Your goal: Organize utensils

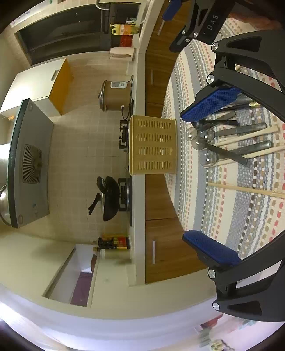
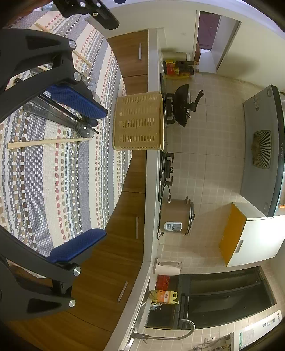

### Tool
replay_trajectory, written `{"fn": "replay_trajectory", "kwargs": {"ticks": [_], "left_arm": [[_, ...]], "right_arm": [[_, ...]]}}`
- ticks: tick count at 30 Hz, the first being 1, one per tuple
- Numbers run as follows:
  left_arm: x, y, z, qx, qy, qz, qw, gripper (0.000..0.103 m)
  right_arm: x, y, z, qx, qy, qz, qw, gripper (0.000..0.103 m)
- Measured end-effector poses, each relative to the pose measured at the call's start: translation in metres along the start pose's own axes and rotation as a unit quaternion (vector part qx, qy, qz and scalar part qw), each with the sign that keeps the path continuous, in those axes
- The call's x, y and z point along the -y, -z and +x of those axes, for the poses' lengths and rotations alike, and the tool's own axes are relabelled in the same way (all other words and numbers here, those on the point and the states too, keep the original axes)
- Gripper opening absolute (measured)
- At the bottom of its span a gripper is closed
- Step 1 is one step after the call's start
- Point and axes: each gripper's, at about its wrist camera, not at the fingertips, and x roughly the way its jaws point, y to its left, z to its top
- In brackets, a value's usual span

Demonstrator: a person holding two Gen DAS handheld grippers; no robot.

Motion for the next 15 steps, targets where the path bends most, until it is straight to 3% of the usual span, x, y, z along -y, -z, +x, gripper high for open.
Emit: {"fn": "replay_trajectory", "kwargs": {"ticks": [15], "left_arm": [[0.0042, 0.0028, -0.0059, 0.007, 0.014, -0.001, 0.9999, 0.096]], "right_arm": [[0.003, -0.0003, -0.0053, 0.007, 0.0, 0.003, 1.0, 0.095]]}}
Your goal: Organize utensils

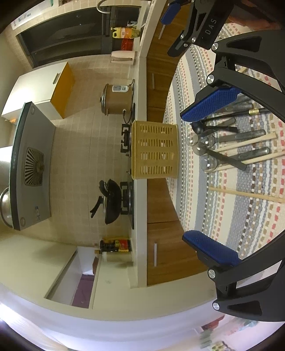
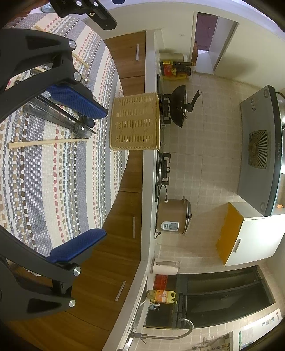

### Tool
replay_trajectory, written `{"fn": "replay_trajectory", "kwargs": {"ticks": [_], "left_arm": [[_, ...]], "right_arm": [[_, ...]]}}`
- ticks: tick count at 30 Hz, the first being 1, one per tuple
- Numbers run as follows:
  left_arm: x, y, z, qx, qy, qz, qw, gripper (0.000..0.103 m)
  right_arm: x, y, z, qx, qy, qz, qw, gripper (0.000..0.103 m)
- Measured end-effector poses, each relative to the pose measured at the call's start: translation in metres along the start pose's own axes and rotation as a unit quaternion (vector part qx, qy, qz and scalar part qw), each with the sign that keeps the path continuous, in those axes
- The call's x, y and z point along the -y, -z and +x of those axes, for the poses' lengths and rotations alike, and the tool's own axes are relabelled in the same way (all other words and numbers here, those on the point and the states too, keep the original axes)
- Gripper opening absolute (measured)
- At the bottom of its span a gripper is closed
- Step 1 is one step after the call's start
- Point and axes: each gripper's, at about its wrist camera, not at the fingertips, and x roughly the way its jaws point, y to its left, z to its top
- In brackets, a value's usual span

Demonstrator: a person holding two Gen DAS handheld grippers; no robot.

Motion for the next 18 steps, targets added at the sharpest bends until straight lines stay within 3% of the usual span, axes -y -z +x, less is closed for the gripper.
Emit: {"fn": "replay_trajectory", "kwargs": {"ticks": [18], "left_arm": [[-0.0057, 0.0017, 0.0026, -0.006, -0.004, -0.007, 1.0, 0.096]], "right_arm": [[-0.0045, 0.0014, 0.0017, -0.001, -0.005, -0.005, 1.0, 0.095]]}}
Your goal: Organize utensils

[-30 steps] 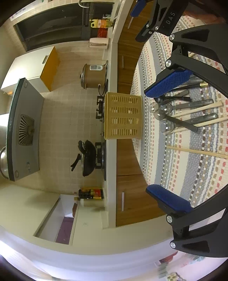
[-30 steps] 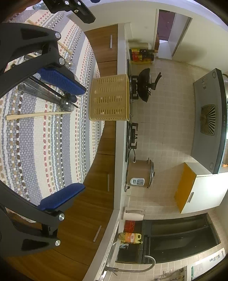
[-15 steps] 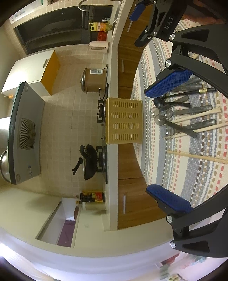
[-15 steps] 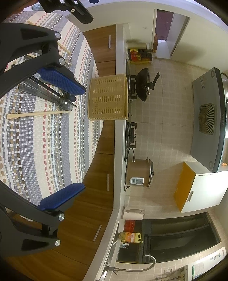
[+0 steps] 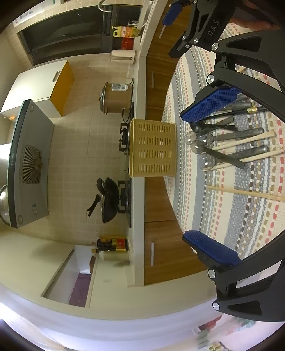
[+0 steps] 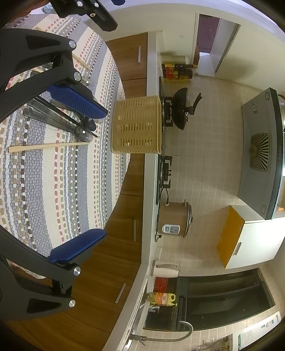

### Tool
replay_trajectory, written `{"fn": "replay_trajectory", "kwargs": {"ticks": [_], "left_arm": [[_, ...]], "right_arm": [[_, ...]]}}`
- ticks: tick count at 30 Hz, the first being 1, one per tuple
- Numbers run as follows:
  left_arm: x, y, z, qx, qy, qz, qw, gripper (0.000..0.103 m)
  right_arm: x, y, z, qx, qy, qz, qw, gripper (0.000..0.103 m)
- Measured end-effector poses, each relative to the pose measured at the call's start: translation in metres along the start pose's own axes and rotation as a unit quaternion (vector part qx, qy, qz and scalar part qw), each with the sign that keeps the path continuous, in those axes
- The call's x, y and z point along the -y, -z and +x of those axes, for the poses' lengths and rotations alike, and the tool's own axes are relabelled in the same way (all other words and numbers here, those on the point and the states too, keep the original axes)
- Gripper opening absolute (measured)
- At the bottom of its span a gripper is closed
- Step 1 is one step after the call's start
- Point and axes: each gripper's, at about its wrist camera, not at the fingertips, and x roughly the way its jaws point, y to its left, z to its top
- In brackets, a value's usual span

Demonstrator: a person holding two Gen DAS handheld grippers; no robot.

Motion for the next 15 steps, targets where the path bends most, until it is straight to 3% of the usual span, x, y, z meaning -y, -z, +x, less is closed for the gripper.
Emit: {"fn": "replay_trajectory", "kwargs": {"ticks": [15], "left_arm": [[0.0009, 0.0015, -0.0003, 0.003, -0.004, 0.003, 1.0, 0.096]], "right_arm": [[0.0021, -0.0007, 0.0, 0.002, 0.002, 0.002, 1.0, 0.095]]}}
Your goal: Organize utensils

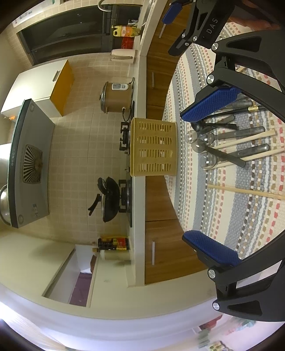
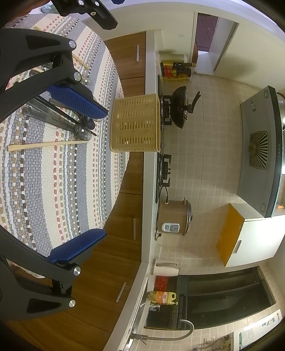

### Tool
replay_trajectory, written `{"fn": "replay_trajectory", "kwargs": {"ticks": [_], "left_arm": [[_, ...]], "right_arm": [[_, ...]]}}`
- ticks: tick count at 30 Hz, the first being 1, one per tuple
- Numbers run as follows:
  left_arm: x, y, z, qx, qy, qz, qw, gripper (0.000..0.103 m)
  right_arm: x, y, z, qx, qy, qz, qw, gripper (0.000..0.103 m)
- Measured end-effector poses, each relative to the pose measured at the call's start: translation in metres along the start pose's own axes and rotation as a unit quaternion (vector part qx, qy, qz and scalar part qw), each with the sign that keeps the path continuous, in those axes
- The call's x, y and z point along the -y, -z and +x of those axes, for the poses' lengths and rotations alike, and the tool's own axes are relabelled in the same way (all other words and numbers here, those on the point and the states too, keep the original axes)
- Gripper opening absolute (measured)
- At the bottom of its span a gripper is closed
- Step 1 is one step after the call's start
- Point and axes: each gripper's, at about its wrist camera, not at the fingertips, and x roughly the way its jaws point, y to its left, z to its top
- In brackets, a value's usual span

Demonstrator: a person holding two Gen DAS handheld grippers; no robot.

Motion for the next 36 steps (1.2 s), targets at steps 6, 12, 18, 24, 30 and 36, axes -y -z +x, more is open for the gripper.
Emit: {"fn": "replay_trajectory", "kwargs": {"ticks": [6, 12, 18, 24, 30, 36], "left_arm": [[0.0007, 0.0006, 0.0011, -0.001, -0.001, 0.001, 1.0, 0.096], [0.0017, 0.0014, 0.0015, -0.004, 0.0, 0.001, 1.0, 0.096], [0.0003, 0.0021, 0.0037, -0.008, -0.001, -0.001, 1.0, 0.096], [0.0004, 0.0022, 0.0034, -0.009, -0.002, -0.001, 1.0, 0.096], [0.0, 0.0022, 0.0041, -0.011, -0.004, -0.002, 0.9999, 0.096], [-0.0002, 0.0029, 0.0044, -0.012, -0.004, -0.001, 0.9999, 0.096]], "right_arm": [[-0.0005, -0.0005, 0.0002, 0.0, -0.001, 0.001, 1.0, 0.095], [0.0003, -0.0008, 0.0, -0.002, -0.001, 0.004, 1.0, 0.095], [0.0025, 0.0003, 0.0018, -0.006, 0.0, 0.01, 1.0, 0.095], [0.0031, 0.0006, 0.0028, -0.007, 0.0, 0.01, 1.0, 0.095], [0.0027, 0.0009, 0.0032, -0.008, 0.0, 0.01, 1.0, 0.095], [0.0021, 0.0008, 0.003, -0.008, 0.0, 0.009, 1.0, 0.095]]}}
